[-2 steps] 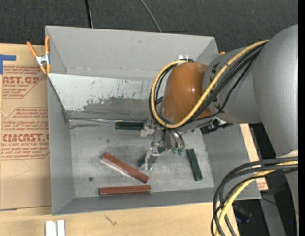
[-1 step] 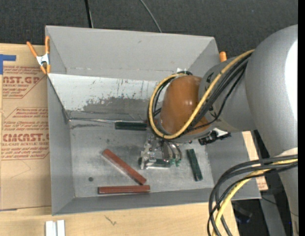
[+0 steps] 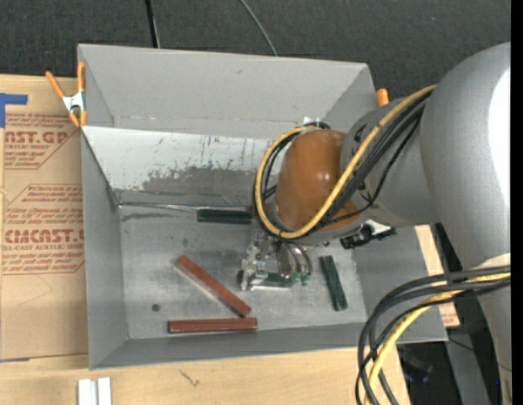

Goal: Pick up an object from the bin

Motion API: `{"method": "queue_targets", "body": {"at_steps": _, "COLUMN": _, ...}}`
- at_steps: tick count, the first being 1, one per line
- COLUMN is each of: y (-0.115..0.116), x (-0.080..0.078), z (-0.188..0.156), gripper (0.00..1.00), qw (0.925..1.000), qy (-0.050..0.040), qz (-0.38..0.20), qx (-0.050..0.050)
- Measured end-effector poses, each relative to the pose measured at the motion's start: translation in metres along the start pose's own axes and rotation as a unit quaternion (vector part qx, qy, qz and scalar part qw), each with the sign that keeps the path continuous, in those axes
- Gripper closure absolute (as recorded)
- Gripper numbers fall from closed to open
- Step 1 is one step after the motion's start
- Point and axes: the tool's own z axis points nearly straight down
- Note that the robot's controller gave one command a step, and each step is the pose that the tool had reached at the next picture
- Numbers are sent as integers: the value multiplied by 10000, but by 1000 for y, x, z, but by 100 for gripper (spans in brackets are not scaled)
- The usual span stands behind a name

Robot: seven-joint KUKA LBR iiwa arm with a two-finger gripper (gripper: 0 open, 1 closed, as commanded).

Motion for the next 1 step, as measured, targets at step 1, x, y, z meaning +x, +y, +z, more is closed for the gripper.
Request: {"method": "queue_targets", "body": {"at_steps": 1, "y": 11, "x": -18, "z": -182, "gripper": 100, "qw": 9921, "qy": -9, "qz": -1251, "qx": 3}}
